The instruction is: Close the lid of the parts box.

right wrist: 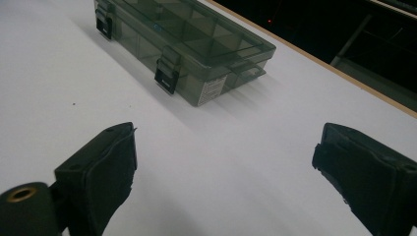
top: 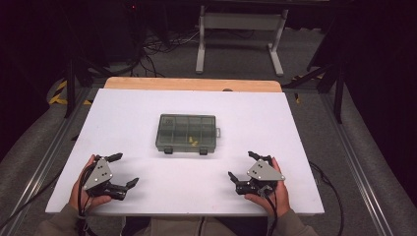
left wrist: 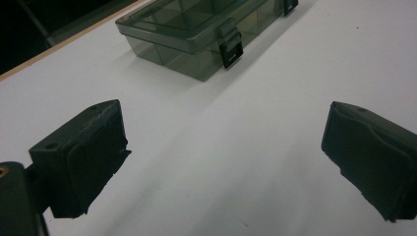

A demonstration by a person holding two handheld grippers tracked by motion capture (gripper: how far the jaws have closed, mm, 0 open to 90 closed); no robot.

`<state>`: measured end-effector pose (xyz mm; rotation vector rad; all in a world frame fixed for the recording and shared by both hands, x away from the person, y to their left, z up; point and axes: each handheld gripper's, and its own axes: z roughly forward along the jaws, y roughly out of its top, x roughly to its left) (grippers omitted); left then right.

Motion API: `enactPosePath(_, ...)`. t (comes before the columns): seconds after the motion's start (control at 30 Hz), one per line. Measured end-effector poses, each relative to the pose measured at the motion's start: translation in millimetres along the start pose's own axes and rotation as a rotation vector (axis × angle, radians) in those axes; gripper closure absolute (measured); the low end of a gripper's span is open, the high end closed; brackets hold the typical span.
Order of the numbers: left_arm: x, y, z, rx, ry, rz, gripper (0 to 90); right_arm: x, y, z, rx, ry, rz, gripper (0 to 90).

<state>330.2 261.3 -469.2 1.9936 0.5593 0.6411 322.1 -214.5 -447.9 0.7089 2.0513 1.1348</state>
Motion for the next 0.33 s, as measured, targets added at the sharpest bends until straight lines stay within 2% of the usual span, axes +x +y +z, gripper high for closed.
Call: enactPosePath(0.33,4.0,-0.5,-0.1,0.001,0.006,-0.018,4.1,-3.5,1.6,1.0,0.004,-0.012,-0.005,9.0)
